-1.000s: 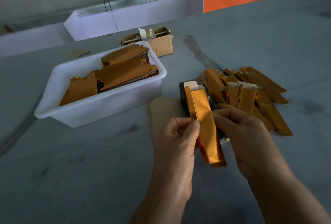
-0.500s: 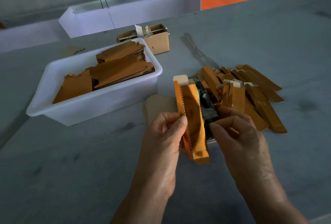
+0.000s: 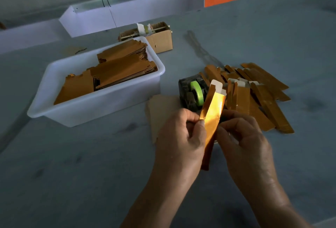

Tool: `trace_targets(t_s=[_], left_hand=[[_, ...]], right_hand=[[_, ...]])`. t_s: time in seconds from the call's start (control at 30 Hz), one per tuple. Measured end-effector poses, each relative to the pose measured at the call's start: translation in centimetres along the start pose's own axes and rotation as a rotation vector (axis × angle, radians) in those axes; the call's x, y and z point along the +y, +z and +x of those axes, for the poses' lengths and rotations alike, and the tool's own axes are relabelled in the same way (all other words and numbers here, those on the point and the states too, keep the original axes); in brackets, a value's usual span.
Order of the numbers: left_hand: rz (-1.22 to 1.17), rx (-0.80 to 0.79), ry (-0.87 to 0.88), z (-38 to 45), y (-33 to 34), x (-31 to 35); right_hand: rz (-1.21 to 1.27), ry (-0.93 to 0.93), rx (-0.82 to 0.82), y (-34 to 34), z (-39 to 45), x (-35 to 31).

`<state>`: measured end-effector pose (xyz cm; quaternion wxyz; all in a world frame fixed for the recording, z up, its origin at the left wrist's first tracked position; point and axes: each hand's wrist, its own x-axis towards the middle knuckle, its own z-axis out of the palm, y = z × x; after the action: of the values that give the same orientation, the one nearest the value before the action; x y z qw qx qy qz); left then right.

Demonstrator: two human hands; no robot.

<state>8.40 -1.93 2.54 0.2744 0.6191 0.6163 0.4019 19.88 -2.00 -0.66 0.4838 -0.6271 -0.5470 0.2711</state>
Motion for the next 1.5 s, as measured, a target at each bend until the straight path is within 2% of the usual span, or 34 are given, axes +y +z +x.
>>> trace_targets(t_s=[0.13,0.3,0.37,0.5,0.6,0.7,0.93,1.1,1.5], left_hand=[[0.061,-0.015,0.009,0.1,0.0,0.1],[-0.204,-0.060,-0.199,0.2,-0.6,0.0],[-0.283,-0.058,-0.226,-0.1,-0.9,0.0],[-0.332,-0.065,-0.225,-0.8,-1.6,0.2],[-0.317,-0.091,-0.204,-1.2,-1.9,0.4],[-0.312,-0.119,-0.199,-1.6,-2.1,0.6],[-0.320,-0.154,-0.187,-1.9,-2.5,0.8],[-0.335,-0.184,-0.148,-2.0,-2.7,1.0],[-0.364,-0.250,-0.112,-2.0,-2.6,0.1]], right_hand=[[-0.139,-0.063,0.003,-0.2,0.4,0.1],[-0.046,-0.079,0.049,-1.6,0.1,-0.1],[0.030,-0.072,0.048,-2.5,0.0,-0.5],[0.393,0.037,-0.193,-4.0,-0.1,-2.6],[0.426,0.034,-0.409,-4.1,0.1,-3.6],[0.408,0.010,-0.482,-3.8,0.0,-3.8],[0.287,-0.028,-0.491,-3.2,0.2,-3.5],[0.265,0.064,-0.413,-3.0,0.3,-3.6],[0.131,0.101,-0.382,-3.0,0.3,-3.5]])
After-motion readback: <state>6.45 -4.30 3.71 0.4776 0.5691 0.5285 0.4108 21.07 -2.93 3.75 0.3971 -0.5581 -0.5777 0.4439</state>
